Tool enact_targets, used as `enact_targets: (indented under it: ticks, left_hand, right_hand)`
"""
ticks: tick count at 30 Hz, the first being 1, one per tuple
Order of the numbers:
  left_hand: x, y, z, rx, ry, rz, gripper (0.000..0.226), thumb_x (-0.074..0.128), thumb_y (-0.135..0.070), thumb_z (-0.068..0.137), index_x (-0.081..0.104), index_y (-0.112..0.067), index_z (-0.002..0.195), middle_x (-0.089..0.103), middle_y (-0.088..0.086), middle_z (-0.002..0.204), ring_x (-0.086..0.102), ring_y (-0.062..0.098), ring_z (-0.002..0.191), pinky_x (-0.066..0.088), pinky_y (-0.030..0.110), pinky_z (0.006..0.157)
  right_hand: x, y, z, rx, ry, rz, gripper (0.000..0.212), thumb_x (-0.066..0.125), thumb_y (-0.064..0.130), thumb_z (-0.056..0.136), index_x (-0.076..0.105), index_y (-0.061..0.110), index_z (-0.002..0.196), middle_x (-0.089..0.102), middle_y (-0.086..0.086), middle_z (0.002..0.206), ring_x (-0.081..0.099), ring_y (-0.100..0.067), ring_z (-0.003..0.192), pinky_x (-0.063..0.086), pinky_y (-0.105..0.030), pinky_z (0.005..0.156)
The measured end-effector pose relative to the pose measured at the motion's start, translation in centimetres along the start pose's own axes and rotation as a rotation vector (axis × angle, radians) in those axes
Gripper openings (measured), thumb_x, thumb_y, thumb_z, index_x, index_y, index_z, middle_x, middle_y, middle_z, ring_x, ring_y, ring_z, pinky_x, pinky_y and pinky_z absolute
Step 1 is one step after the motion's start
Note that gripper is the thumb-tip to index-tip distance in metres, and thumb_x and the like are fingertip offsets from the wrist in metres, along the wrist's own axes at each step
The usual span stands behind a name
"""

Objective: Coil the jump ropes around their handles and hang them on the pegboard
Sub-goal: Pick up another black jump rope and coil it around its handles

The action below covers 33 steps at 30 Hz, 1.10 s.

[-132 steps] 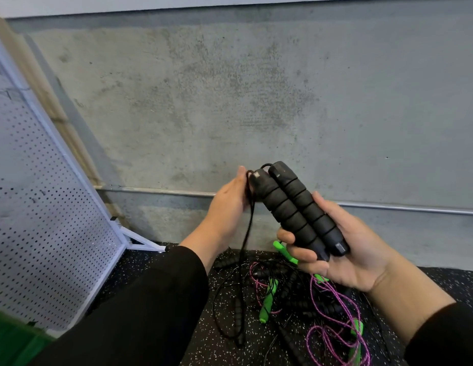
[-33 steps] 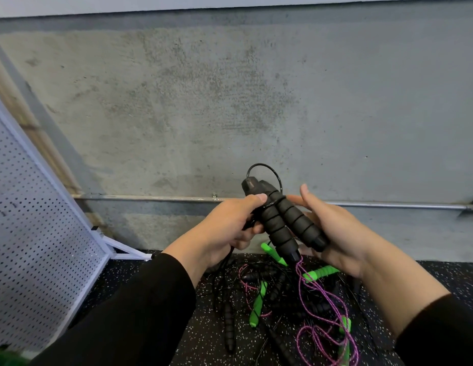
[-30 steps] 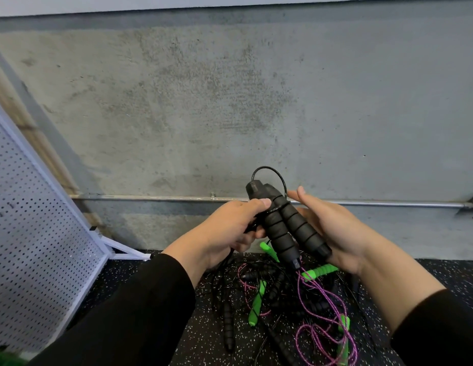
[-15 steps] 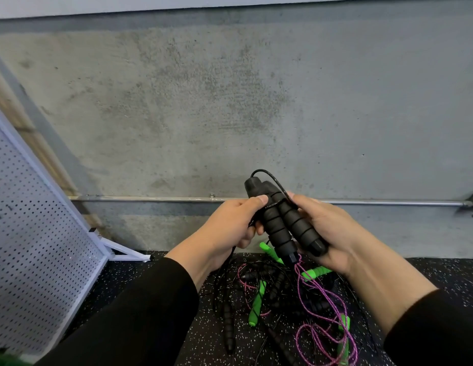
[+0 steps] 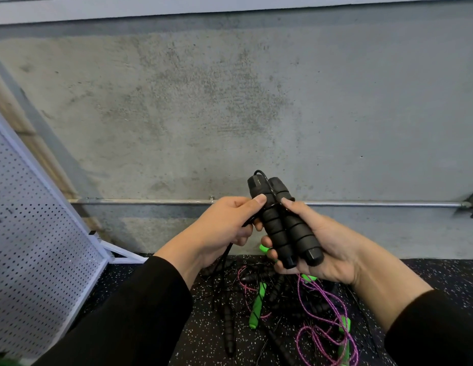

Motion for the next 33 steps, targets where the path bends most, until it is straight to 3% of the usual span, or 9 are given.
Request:
enact_targets:
  ticks: [6, 11, 14, 17, 19, 22, 26, 31, 33]
  left_hand:
    - [-1.0, 1.0, 0.2, -0.112, -0.008, 0.041, 0.030, 0.058, -0.041, 0.101, 0.069, -0.020, 0.084, 0.050, -0.001, 0.070, 0.022, 0.010, 0.050, 0.015, 0.022, 0.046]
    - [-1.8, 2.8, -0.3, -0.286, 0.020, 0.119, 0.040, 0.051, -0.046, 0.104, 0.072, -0.012, 0.099, 0.046, -0.005, 0.063, 0.017, 0.009, 0.047, 0.015, 0.020, 0.042]
    - [-1.8, 3.7, -0.6, -0.374, 0.017, 0.138, 0.053, 0.049, -0.050, 0.103, 0.071, -0.003, 0.115, 0.042, -0.007, 0.059, 0.018, 0.007, 0.044, 0.015, 0.019, 0.041]
    - [-1.1, 4.2, -0.5, -0.422, 0.008, 0.069, 0.061, 0.049, -0.056, 0.101, 0.069, -0.001, 0.117, 0.043, -0.007, 0.058, 0.018, 0.005, 0.041, 0.014, 0.019, 0.041]
    - [-0.6, 4.0, -0.4, -0.416, -0.005, 0.010, 0.069, 0.050, -0.063, 0.097, 0.068, 0.000, 0.119, 0.043, -0.007, 0.058, 0.018, 0.005, 0.040, 0.016, 0.019, 0.039]
    - [0.2, 3.6, -0.1, -0.374, -0.060, -0.040, 0.075, 0.054, -0.068, 0.092, 0.066, 0.001, 0.120, 0.046, -0.007, 0.059, 0.021, 0.004, 0.039, 0.019, 0.018, 0.037]
    - [0.1, 4.0, 0.0, -0.350, -0.180, -0.132, 0.059, 0.062, -0.071, 0.086, 0.065, -0.013, 0.097, 0.049, -0.004, 0.059, 0.024, 0.006, 0.039, 0.019, 0.018, 0.037]
    - [-1.3, 4.6, 0.3, -0.287, -0.315, -0.091, 0.042, 0.069, -0.055, 0.090, 0.057, -0.017, 0.076, 0.048, -0.002, 0.055, 0.024, 0.009, 0.040, 0.017, 0.019, 0.041]
    - [-1.6, 4.4, 0.6, -0.249, -0.330, -0.099, 0.039, 0.068, -0.050, 0.093, 0.056, -0.018, 0.074, 0.046, -0.003, 0.055, 0.024, 0.008, 0.039, 0.018, 0.019, 0.040]
  right_hand:
    - [-0.6, 0.1, 0.4, -0.095, -0.156, -0.074, 0.039, 0.076, 0.031, 0.082, 0.062, 0.008, 0.109, 0.059, -0.017, 0.086, 0.056, -0.025, 0.068, 0.048, -0.031, 0.056]
    - [-2.8, 2.4, -1.0, -0.194, -0.417, -0.459, 0.014, 0.065, 0.020, 0.095, 0.057, 0.009, 0.099, 0.062, -0.014, 0.081, 0.060, -0.020, 0.061, 0.043, -0.028, 0.051]
    - [-3.6, 3.4, -1.4, -0.215, -0.516, -0.741, 0.015, 0.067, 0.020, 0.093, 0.060, 0.008, 0.099, 0.067, -0.007, 0.077, 0.062, -0.018, 0.060, 0.046, -0.026, 0.051]
    - [-4.1, 4.2, -1.2, -0.257, -0.664, -1.053, 0.009, 0.067, 0.023, 0.090, 0.061, 0.022, 0.097, 0.064, 0.004, 0.068, 0.059, -0.011, 0.060, 0.045, -0.021, 0.057]
    - [-4.1, 4.3, -0.9, -0.266, -0.752, -1.198, 0.030, 0.064, 0.027, 0.090, 0.056, 0.034, 0.117, 0.065, 0.005, 0.080, 0.062, -0.017, 0.075, 0.048, -0.027, 0.065]
    - [-3.2, 4.0, -0.7, -0.245, -0.864, -1.558, 0.070, 0.060, 0.038, 0.091, 0.025, 0.041, 0.152, 0.061, -0.002, 0.119, 0.062, -0.028, 0.105, 0.052, -0.039, 0.082]
    - [-0.9, 3.7, -0.6, -0.303, -0.903, -1.864, 0.085, 0.063, 0.050, 0.093, 0.009, 0.037, 0.158, 0.048, -0.003, 0.128, 0.051, -0.026, 0.118, 0.046, -0.044, 0.090]
    - [-0.2, 2.5, 0.3, -0.330, -0.799, -1.891, 0.100, 0.061, 0.056, 0.092, -0.006, 0.027, 0.160, 0.039, -0.005, 0.131, 0.043, -0.027, 0.119, 0.043, -0.043, 0.096]
    - [-0.7, 2.8, 0.7, -0.368, -0.668, -1.699, 0.091, 0.061, 0.057, 0.092, 0.012, 0.021, 0.161, 0.043, -0.003, 0.131, 0.044, -0.024, 0.122, 0.042, -0.039, 0.102]
Point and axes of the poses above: each hand's wrist, its own z-axis towards the middle knuckle, its own x-axis out of the palm, y = z × x, the point moved 9 cm from there along z, towards the middle knuckle
